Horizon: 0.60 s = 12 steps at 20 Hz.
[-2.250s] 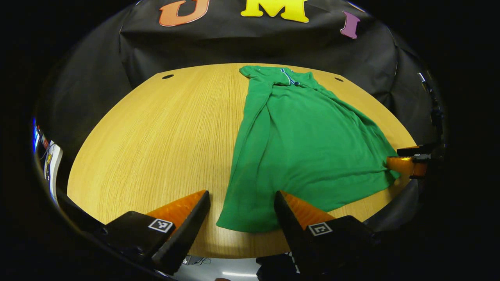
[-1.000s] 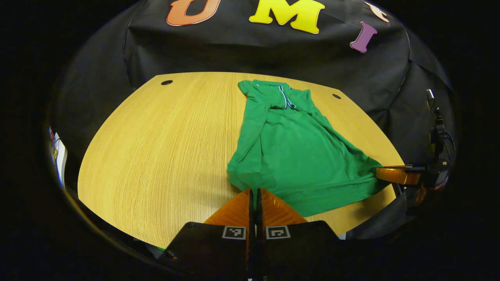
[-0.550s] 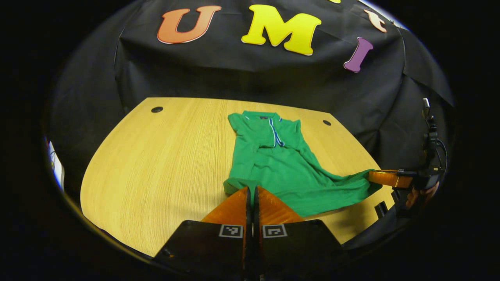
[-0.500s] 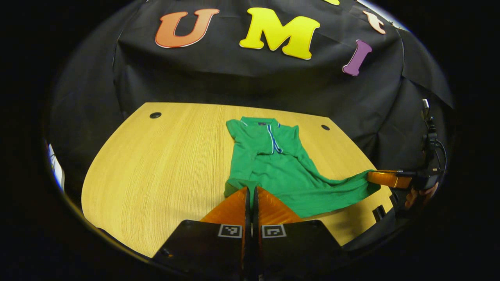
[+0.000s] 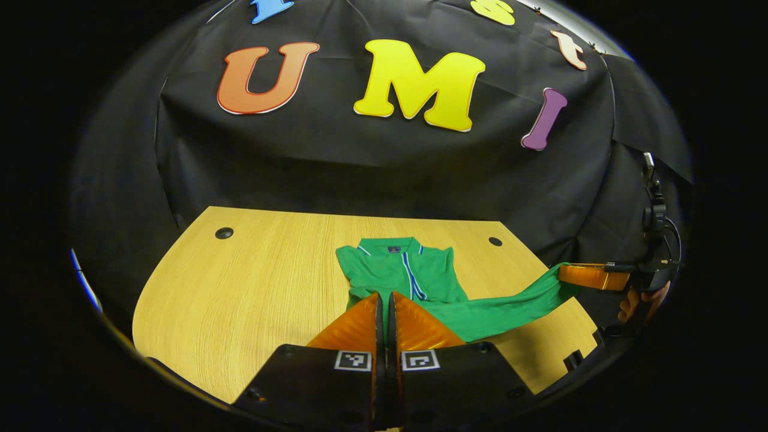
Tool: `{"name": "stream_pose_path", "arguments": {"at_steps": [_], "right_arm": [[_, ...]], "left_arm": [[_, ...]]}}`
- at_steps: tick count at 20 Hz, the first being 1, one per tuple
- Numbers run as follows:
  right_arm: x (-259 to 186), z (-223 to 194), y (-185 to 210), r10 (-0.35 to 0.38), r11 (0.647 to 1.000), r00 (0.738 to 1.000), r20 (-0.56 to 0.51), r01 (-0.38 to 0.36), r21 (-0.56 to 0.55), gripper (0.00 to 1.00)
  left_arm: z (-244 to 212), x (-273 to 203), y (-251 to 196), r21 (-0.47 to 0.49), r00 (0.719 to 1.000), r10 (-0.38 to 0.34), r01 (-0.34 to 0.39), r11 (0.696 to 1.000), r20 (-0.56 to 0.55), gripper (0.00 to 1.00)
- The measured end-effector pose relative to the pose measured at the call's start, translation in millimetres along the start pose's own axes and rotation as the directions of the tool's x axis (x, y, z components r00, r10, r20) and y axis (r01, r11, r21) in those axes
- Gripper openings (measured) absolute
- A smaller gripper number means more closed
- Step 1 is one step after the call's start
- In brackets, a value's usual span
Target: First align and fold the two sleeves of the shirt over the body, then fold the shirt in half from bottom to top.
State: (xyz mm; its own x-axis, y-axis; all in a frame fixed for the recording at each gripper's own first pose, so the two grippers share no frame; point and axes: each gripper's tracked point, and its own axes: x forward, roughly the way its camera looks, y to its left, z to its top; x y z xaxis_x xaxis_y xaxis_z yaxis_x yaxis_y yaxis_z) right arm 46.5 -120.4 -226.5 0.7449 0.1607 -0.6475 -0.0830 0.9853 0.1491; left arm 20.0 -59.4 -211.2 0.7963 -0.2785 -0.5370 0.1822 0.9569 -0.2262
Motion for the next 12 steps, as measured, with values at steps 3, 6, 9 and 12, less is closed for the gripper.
{"name": "stream_pose_path", "arguments": {"at_steps": [3,6,9,12], "right_arm": [[20,28,-5,0.006,1.000,1.000,0.018,-0.006,0.000,0.00],[43,59,-9,0.011,1.000,0.999,0.038,-0.011,0.009,0.00],[71,84,-10,0.023,1.000,0.998,0.051,-0.023,0.000,0.00],[105,107,-11,0.030,0.999,0.998,0.052,-0.029,-0.018,0.00]], "left_arm": [[25,22,6,0.000,0.999,0.008,-0.008,1.000,0.031,0.06],[49,43,17,0.001,0.998,0.021,-0.021,1.000,0.055,0.05],[72,70,30,-0.009,0.996,0.036,-0.036,0.999,0.079,0.06],[87,100,44,-0.016,0.995,0.056,-0.055,0.998,0.084,0.06]]}}
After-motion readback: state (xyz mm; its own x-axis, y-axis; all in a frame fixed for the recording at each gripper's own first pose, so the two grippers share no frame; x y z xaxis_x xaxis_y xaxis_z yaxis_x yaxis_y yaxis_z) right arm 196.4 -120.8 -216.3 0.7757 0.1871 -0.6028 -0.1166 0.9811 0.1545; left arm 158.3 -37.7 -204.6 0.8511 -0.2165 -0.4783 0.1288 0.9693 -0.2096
